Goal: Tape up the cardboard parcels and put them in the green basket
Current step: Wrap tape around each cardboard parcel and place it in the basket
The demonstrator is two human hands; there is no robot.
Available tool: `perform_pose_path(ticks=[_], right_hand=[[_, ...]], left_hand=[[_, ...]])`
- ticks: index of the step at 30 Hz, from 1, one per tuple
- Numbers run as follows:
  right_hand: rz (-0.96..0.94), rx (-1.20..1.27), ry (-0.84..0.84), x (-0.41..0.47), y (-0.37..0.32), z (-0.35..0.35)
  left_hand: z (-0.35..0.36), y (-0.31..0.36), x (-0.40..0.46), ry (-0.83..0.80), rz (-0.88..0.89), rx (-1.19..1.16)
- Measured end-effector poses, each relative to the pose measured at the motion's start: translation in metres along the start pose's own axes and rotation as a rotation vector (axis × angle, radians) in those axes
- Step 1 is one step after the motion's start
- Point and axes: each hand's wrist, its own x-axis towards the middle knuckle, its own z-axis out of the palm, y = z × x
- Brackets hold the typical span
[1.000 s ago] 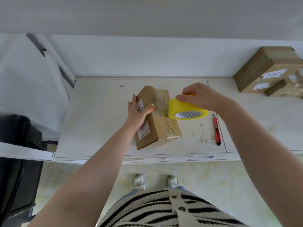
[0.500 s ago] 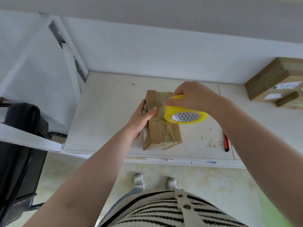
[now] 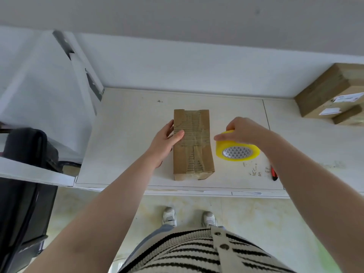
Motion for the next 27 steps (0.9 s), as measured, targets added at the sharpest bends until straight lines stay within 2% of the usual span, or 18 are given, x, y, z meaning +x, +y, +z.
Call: perform_pose_path(ticks=[7, 8, 10, 12, 14, 15, 18, 23, 27], right_hand=[[0.023, 0.118, -0.056, 0.009, 0.007, 0.016], [0.02, 0.115, -0.057, 0.009, 0.006, 0.017], [0.013, 0.105, -0.054, 0.01, 0.006, 0.018], [-0.001, 0.089, -0.053, 0.011, 0.005, 0.019], [-0.018, 0.082, -0.058, 0.012, 0.004, 0.02], [-0.021, 0.08, -0.057, 0.013, 0.003, 0.02], [-0.019, 0.07, -0.05, 0.013, 0.004, 0.021], [-0.018, 0.077, -0.061, 0.015, 0.01, 0.024], [-0.038, 0.155, -0.053, 0.013, 0.012, 0.025]], left_hand=[[0.002, 0.006, -0.002, 0.002, 0.015, 0.136], [0.004, 0.008, -0.002, 0.027, 0.02, 0.228], [0.01, 0.014, 0.001, 0.123, 0.061, 0.579], [0.025, 0.022, 0.004, 0.241, 0.245, 0.964], [0.048, 0.028, 0.007, 0.261, 0.439, 1.201], [0.057, 0.028, 0.009, 0.239, 0.463, 1.28], [0.07, 0.017, 0.016, 0.197, 0.377, 1.481], [0.067, 0.01, 0.018, 0.181, 0.377, 1.539], [0.059, 0.012, 0.018, 0.161, 0.352, 1.47]])
